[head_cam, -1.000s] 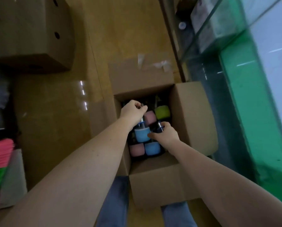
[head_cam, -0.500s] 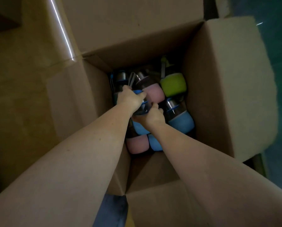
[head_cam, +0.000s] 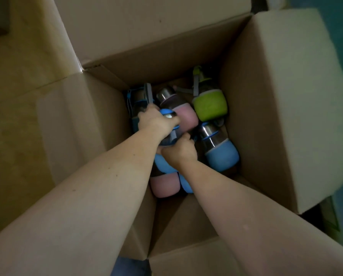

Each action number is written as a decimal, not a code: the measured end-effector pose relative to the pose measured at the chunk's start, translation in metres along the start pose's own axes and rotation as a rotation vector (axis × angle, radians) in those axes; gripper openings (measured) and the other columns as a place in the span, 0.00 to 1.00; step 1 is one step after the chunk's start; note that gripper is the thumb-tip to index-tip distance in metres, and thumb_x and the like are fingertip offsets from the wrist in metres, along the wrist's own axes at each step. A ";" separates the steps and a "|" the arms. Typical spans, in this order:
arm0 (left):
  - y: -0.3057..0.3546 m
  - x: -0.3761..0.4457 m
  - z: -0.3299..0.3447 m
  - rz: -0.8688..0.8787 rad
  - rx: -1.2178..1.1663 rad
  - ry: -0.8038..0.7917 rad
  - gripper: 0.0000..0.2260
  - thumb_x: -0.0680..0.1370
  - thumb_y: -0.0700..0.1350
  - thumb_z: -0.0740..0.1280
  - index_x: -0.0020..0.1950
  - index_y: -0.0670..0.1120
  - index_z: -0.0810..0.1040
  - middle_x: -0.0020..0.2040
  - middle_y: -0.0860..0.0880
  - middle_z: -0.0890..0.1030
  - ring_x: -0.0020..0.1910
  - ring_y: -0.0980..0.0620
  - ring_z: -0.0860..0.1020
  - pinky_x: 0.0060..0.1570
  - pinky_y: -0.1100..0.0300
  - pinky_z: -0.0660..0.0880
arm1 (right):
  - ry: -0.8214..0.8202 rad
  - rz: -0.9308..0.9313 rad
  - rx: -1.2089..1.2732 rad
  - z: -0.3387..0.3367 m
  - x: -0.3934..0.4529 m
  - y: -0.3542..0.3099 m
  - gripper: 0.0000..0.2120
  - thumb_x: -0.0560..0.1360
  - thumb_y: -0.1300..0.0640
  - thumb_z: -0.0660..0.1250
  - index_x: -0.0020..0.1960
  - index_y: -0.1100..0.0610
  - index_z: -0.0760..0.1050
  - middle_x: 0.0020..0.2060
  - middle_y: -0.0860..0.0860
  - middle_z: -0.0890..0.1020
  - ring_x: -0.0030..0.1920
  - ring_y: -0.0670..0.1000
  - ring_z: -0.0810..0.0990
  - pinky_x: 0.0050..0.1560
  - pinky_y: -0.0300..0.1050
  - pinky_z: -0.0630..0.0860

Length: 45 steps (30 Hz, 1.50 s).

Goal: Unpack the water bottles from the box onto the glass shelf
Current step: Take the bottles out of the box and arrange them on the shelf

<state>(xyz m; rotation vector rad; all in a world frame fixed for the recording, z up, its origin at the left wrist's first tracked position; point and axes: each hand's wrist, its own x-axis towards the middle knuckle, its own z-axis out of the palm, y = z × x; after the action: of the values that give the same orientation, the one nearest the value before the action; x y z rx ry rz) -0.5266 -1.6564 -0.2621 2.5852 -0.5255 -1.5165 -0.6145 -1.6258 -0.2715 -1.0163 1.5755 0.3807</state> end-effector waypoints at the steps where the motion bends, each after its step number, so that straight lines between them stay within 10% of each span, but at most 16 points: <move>1: 0.004 -0.009 -0.006 0.013 -0.006 0.009 0.32 0.70 0.52 0.73 0.69 0.47 0.65 0.65 0.42 0.69 0.60 0.43 0.74 0.58 0.52 0.74 | 0.003 -0.009 0.000 -0.004 -0.009 -0.004 0.43 0.67 0.48 0.74 0.72 0.61 0.54 0.69 0.58 0.63 0.68 0.58 0.66 0.63 0.51 0.68; 17: 0.177 -0.316 -0.250 0.353 -0.272 0.238 0.24 0.66 0.55 0.75 0.54 0.51 0.67 0.59 0.47 0.73 0.51 0.49 0.74 0.48 0.58 0.71 | 0.214 -0.417 -0.051 -0.167 -0.343 -0.193 0.43 0.65 0.39 0.73 0.70 0.58 0.58 0.65 0.54 0.67 0.66 0.55 0.69 0.62 0.48 0.70; 29: 0.285 -0.624 -0.458 0.895 -0.310 0.540 0.29 0.69 0.56 0.74 0.64 0.47 0.69 0.64 0.44 0.69 0.52 0.49 0.70 0.49 0.60 0.66 | 0.483 -0.877 0.097 -0.280 -0.650 -0.334 0.42 0.64 0.41 0.74 0.68 0.58 0.60 0.65 0.53 0.71 0.64 0.55 0.72 0.59 0.50 0.74; 41: 0.325 -0.841 -0.520 1.398 -0.311 0.786 0.31 0.69 0.57 0.73 0.67 0.46 0.69 0.63 0.46 0.72 0.60 0.48 0.72 0.51 0.61 0.65 | 0.690 -1.196 0.230 -0.354 -0.875 -0.347 0.45 0.54 0.38 0.72 0.64 0.60 0.67 0.56 0.52 0.77 0.60 0.54 0.76 0.55 0.47 0.73; 45: 0.343 -0.887 -0.508 1.517 -0.280 0.773 0.35 0.66 0.58 0.75 0.68 0.49 0.68 0.66 0.46 0.71 0.63 0.46 0.72 0.59 0.56 0.67 | 0.914 -1.182 0.236 -0.385 -0.917 -0.317 0.43 0.68 0.40 0.71 0.72 0.62 0.59 0.65 0.56 0.73 0.64 0.55 0.74 0.54 0.46 0.71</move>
<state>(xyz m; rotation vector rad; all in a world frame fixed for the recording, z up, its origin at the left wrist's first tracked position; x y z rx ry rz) -0.5672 -1.7192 0.8134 1.4340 -1.4355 -0.0558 -0.6523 -1.7192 0.7677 -1.8356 1.3799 -1.1904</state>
